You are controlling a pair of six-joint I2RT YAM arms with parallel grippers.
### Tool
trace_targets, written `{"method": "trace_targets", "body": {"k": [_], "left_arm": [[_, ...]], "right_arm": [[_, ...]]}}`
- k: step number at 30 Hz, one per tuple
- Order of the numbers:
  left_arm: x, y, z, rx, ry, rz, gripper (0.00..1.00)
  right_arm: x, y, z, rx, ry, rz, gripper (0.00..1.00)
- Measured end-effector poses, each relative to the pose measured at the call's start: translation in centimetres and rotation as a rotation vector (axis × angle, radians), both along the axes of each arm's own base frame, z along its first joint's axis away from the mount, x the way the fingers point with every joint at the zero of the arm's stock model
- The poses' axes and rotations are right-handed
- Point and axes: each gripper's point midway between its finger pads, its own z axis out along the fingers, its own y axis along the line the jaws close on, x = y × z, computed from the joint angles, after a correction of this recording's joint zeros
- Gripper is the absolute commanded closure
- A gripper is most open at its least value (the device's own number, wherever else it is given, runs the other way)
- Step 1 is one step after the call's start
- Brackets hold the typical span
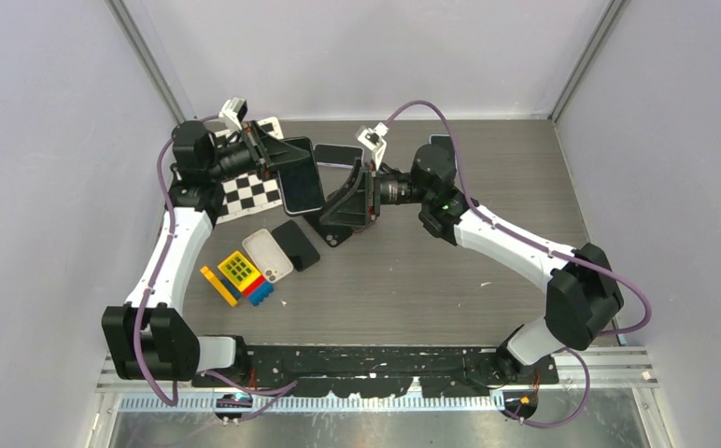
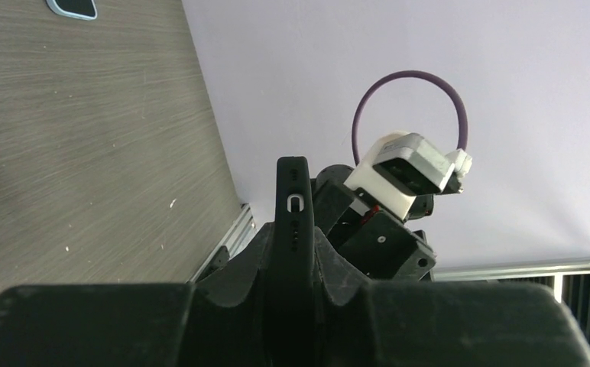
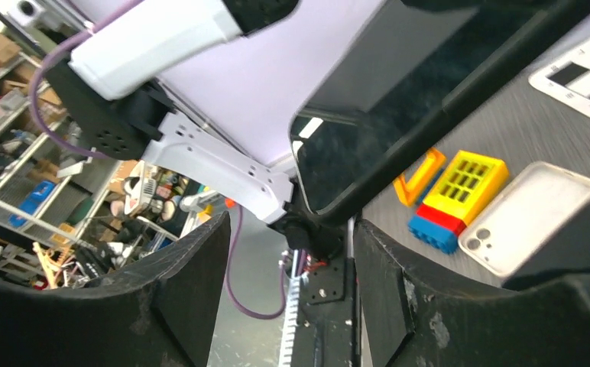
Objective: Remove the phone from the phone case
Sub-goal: Remove the phone case from the phone.
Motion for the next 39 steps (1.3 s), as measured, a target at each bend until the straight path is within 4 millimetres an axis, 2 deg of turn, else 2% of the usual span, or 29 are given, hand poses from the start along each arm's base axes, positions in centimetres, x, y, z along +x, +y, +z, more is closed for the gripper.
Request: {"method": "trace_targets", "body": {"k": [4, 9, 11, 12, 14, 20, 30, 33, 39], "left_arm": [[-0.4, -0.1, 0.1, -0.003, -0.002, -0.01, 1.0], [-0.9, 0.0, 0.6, -0.003, -0.03, -0.019, 1.0], [-1.2, -0.1, 0.7, -0.004, -0.038, -0.026, 1.0], [-1.4, -0.1, 0.8, -0.004, -0.045, -0.033, 1.0], [-1.7, -0.1, 1.0, -0.005, -0.056, -0.041, 1.0], [-2.0, -0.1, 1.9, -0.007, -0.118, -0.048, 1.0], [-2.5, -0.4, 2.0, -0.077, -0.028, -0.107, 1.0], [-2.7, -0.5, 1.5, -0.083, -0.007, -0.128, 1.0], [-2.5, -0.9, -0.8, -0.086, 0.07, -0.153, 1.0]], "right_arm": [[-0.4, 0.3, 1.7, 0.064, 0.017, 0.04, 0.4], [0.2, 0.8, 1.3, 0.081, 0.072, 0.046, 0.58], [0.4, 1.0, 1.2, 0.085, 0.086, 0.043, 0.68], [0.4, 1.0, 1.3, 0.088, 0.092, 0.041, 0.8], [0.4, 1.0, 1.4, 0.09, 0.1, 0.041, 0.96], [0.9, 1.4, 0.7, 0.058, 0.158, 0.023, 0.99], [-0.5, 1.8, 1.5, -0.041, -0.055, -0.012, 0.99], [-0.9, 2.0, 0.9, -0.073, -0.102, -0.011, 0.99], [-1.3, 2.4, -0.9, -0.15, -0.186, -0.021, 0.99]]}}
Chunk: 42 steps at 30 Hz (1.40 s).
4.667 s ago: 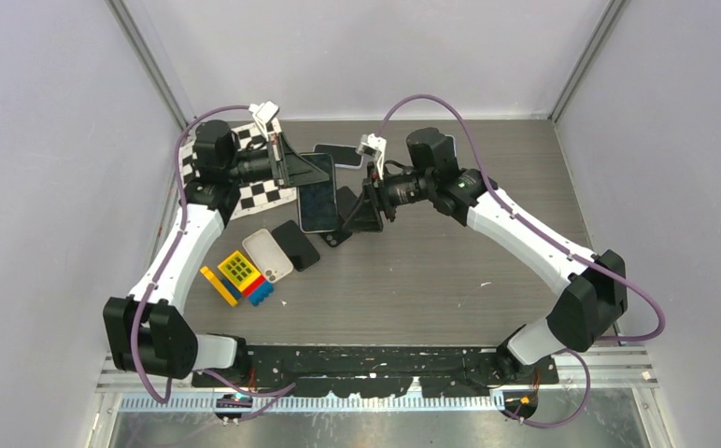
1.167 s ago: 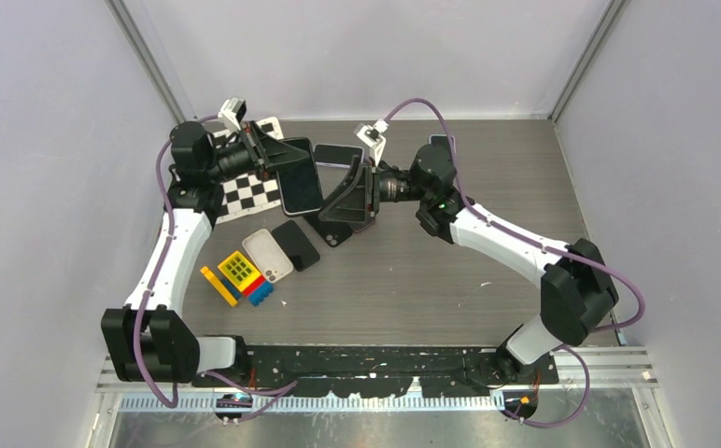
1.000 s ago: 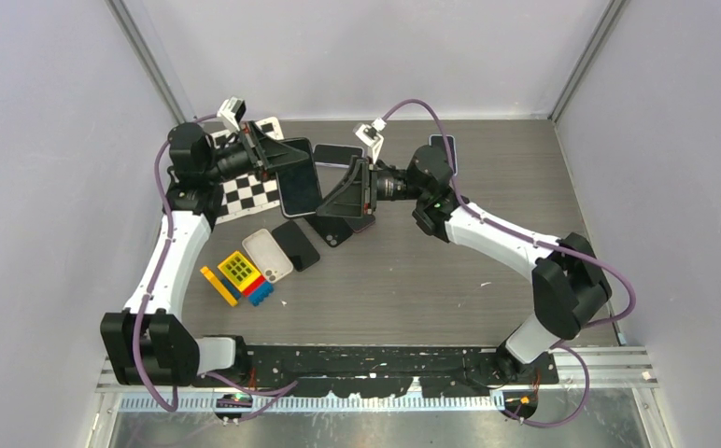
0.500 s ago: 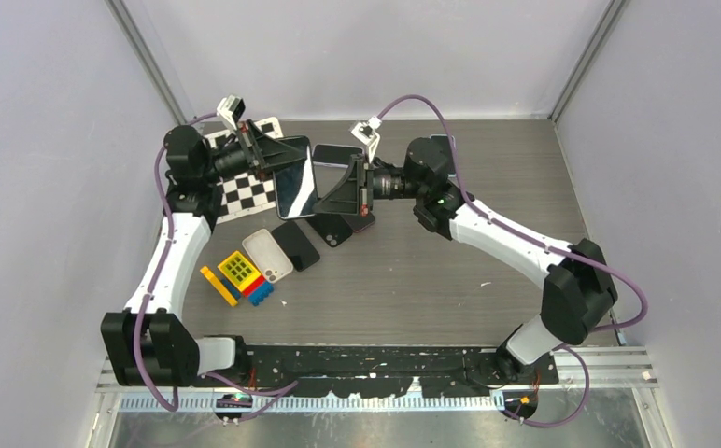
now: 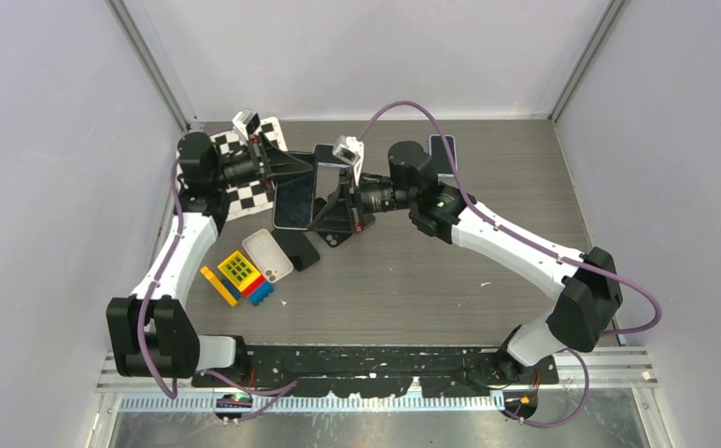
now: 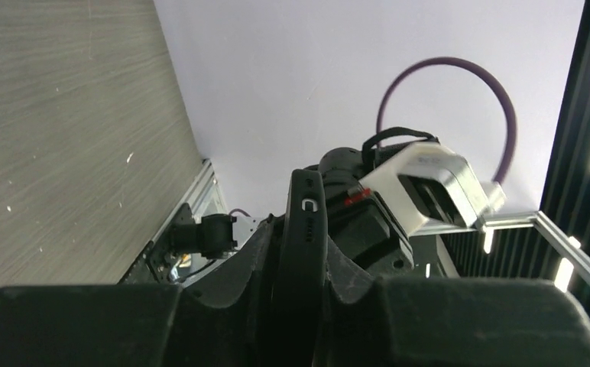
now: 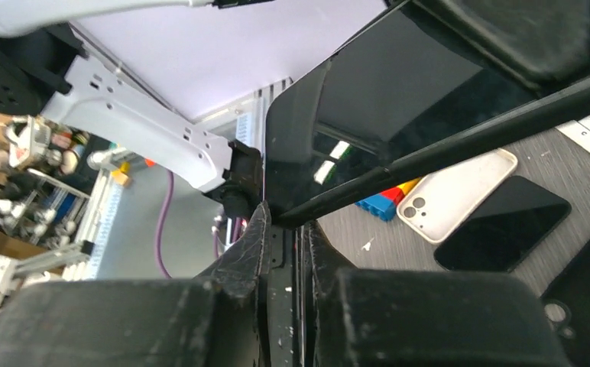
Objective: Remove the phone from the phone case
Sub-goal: Remove the phone case from the phone.
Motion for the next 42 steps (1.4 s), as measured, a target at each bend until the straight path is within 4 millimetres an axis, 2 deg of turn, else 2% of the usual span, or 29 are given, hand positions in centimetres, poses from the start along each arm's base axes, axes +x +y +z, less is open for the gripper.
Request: {"method": "trace_targets", "body": {"k": [5, 9, 13, 16, 18, 20, 22, 24, 26, 33, 38, 40, 42], "left_arm": [[0.6, -0.5, -2.2, -0.022, 0.182, 0.011, 1.0], [1.2, -1.3, -4.2, -0.043, 0.362, 0.054, 1.0], [1.6, -1.8, -4.8, -0.049, 0.423, 0.082, 1.0], [2.3, -1.6, -5.1, -0.05, 0.429, 0.116, 1.0], [2.9, -1.3, -5.3, -0.053, 0.435, 0.139, 1.0], [3.4, -0.9, -5.5, -0.059, 0.443, 0.159, 1.0], [4.2, -0.5, -5.5, -0.074, 0.445, 0.19, 1.0], [4.9, 0.0, -5.5, -0.094, 0.444, 0.224, 1.0], [5.6, 0.4, -5.7, -0.121, 0.454, 0.255, 1.0], [7.5, 1.2, -8.6, -0.213, 0.581, 0.35, 1.0], [8.8, 2.1, -9.2, -0.27, 0.627, 0.44, 1.0], [9.3, 2.3, -8.9, -0.29, 0.617, 0.468, 1.0], [9.6, 2.5, -8.6, -0.306, 0.613, 0.49, 1.0]], "right_arm": [[-1.3, 0.7, -0.8, -0.045, -0.159, 0.041, 0.99], [-2.4, 1.4, -2.4, -0.101, -0.246, 0.048, 0.99], [-2.5, 1.7, -3.3, -0.126, -0.282, 0.033, 0.99], [-1.7, 1.8, -3.6, -0.13, -0.293, -0.01, 0.99], [-1.1, 1.7, -3.9, -0.131, -0.287, -0.043, 0.91], [-0.4, 1.5, -4.4, -0.137, -0.265, -0.08, 0.64], [0.1, 1.1, -4.9, -0.143, -0.231, -0.116, 0.42], [0.7, 0.5, -5.3, -0.151, -0.204, -0.161, 0.32], [1.2, 0.1, -5.0, -0.148, -0.181, -0.203, 0.26], [5.0, -1.4, -1.2, -0.019, -0.024, -0.404, 0.24], [8.3, -2.4, 1.3, 0.132, 0.186, -0.508, 0.31], [9.5, -2.3, 1.6, 0.184, 0.258, -0.524, 0.33], [10.2, -1.9, 0.9, 0.196, 0.323, -0.527, 0.34]]}}
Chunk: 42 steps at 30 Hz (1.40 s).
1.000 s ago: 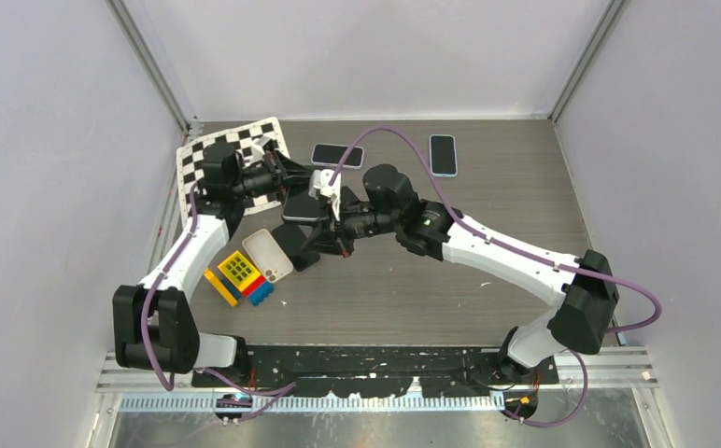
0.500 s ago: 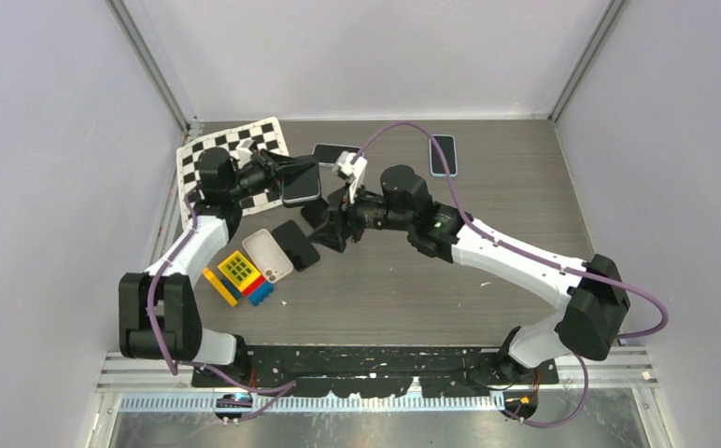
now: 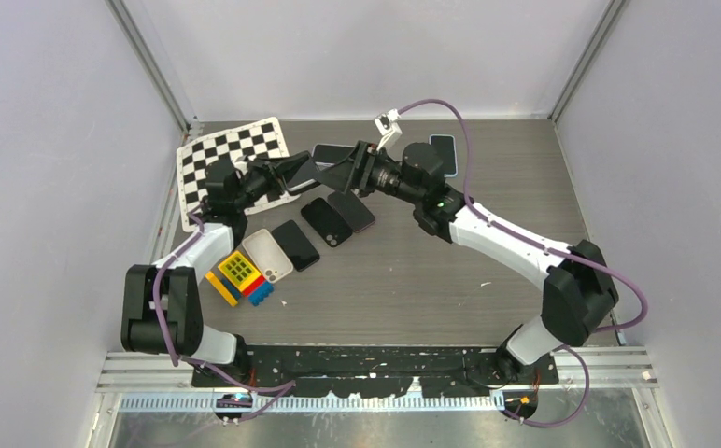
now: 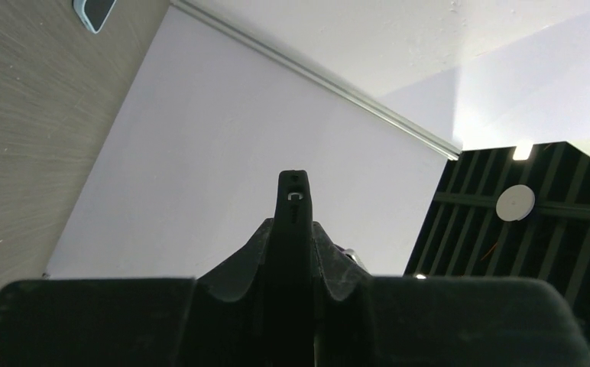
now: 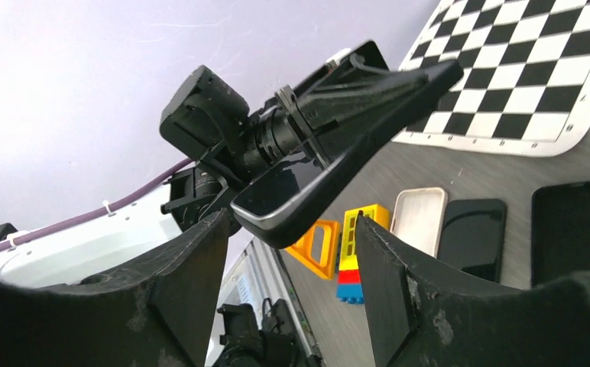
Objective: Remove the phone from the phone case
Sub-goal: Remove the phone case from the phone.
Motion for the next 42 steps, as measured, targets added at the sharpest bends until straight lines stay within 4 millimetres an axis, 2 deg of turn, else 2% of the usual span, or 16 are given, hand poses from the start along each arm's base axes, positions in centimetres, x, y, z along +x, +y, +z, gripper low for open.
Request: {"method": "trace_targets", "body": {"k": [4, 8, 19, 29, 33, 35, 37, 40, 42], "left_arm": [[0.5, 0.1, 0.1, -0.011, 0.007, 0.033, 1.0], [0.7, 0.0, 0.2, -0.016, 0.012, 0.053, 1.0], [1.2, -0.2, 0.1, -0.033, 0.02, 0.082, 1.0], [2.5, 0.2, -0.6, -0.046, 0.021, 0.121, 1.0], [3.3, 0.2, -0.4, -0.035, -0.005, 0.129, 1.0], [3.0, -0.7, 1.2, -0.05, -0.054, 0.096, 1.0], [2.6, -1.8, 3.9, -0.068, -0.14, 0.054, 1.0], [1.7, -2.8, 7.2, -0.092, -0.258, 0.008, 1.0], [1.1, -3.0, 8.7, -0.103, -0.32, -0.009, 1.0]], "right_arm": [[0.2, 0.9, -1.5, 0.01, 0.079, 0.012, 0.33], [0.2, 1.1, -1.5, 0.027, 0.106, 0.014, 0.34], [0.7, 1.1, -1.0, 0.04, 0.104, -0.006, 0.72], [1.7, 0.7, -2.3, -0.019, 0.062, -0.064, 0.89], [1.8, 0.3, -3.9, -0.045, -0.024, -0.078, 0.95], [2.2, -0.2, -6.4, -0.098, -0.006, -0.102, 0.97], [2.8, -0.7, -9.1, -0.154, 0.036, -0.125, 0.98], [3.5, -1.2, -11.4, -0.206, 0.08, -0.152, 0.97], [3.8, -1.5, -11.8, -0.219, 0.088, -0.162, 0.89]]}}
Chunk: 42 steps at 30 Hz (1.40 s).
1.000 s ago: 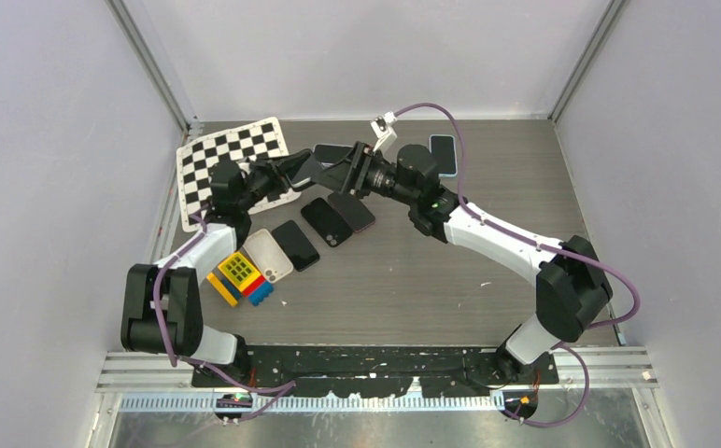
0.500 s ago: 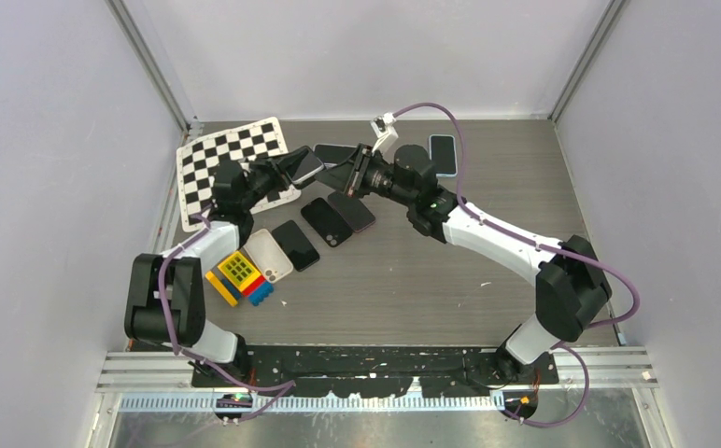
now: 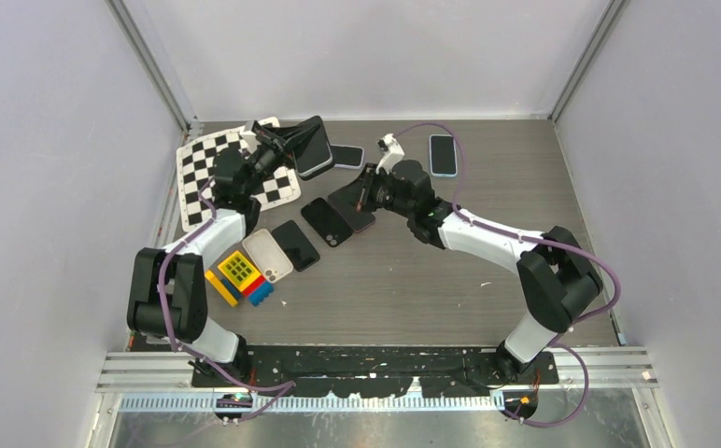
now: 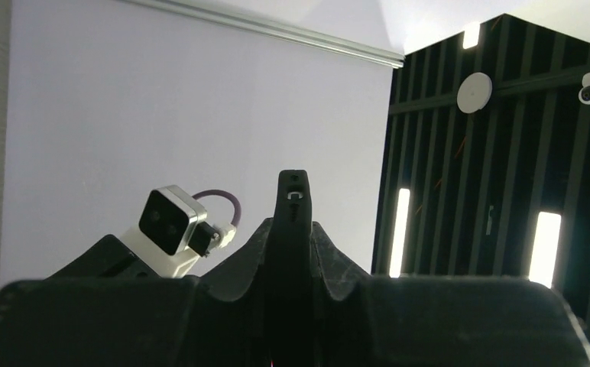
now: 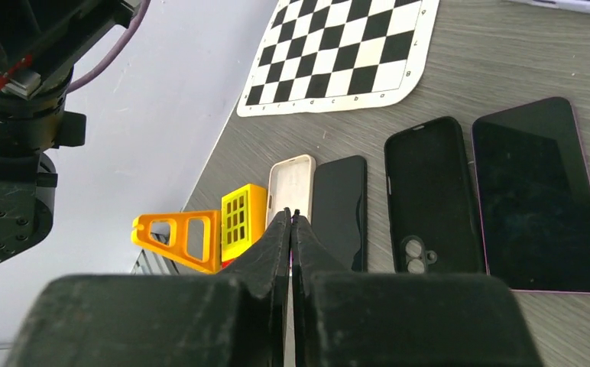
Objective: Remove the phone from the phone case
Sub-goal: Remove the phone case from the phone.
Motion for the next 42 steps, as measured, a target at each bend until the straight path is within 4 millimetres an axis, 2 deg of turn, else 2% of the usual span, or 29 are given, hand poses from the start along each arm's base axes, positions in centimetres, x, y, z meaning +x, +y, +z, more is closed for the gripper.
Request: {"method": "trace_targets", "body": {"k": [3, 5, 9, 15, 18, 20, 24, 28, 35, 38, 42], "left_arm": [[-0.1, 0.1, 0.2, -0.003, -0.018, 0.003, 1.0], [-0.2, 0.2, 0.0, -0.005, -0.021, 0.006, 1.0], [-0.2, 0.3, -0.8, -0.007, -0.005, 0.02, 1.0], [-0.1, 0.5, -1.2, -0.009, 0.003, 0.031, 1.0], [0.0, 0.6, -1.2, -0.011, 0.004, 0.039, 1.0], [0.1, 0.6, -1.5, -0.011, 0.01, 0.043, 1.0], [0.1, 0.7, -1.7, -0.012, 0.017, 0.047, 1.0], [0.2, 0.7, -1.7, -0.012, 0.021, 0.05, 1.0], [0.3, 0.7, -2.0, -0.01, 0.038, 0.053, 1.0], [0.4, 0.8, -2.1, -0.01, 0.041, 0.056, 1.0], [0.8, 1.0, -2.2, -0.014, 0.051, 0.079, 1.0]], "right_arm": [[0.1, 0.0, 0.6, 0.011, -0.023, 0.004, 0.63], [-0.1, 0.2, 1.4, 0.029, -0.043, 0.021, 0.52], [-1.6, 0.4, 4.4, 0.113, -0.126, 0.089, 0.45], [-4.5, -0.1, 11.1, 0.29, -0.293, 0.178, 0.38], [-5.3, -0.5, 13.7, 0.349, -0.348, 0.189, 0.36], [-5.5, -0.7, 14.7, 0.378, -0.366, 0.19, 0.35], [-5.5, -0.7, 15.0, 0.396, -0.352, 0.183, 0.38], [-5.0, -0.5, 15.2, 0.399, -0.336, 0.17, 0.48], [-4.4, 0.0, 14.6, 0.39, -0.294, 0.164, 0.75], [-4.2, 0.1, 14.2, 0.383, -0.274, 0.157, 0.82], [-3.4, 0.0, 14.1, 0.367, -0.242, 0.122, 0.84]]}}
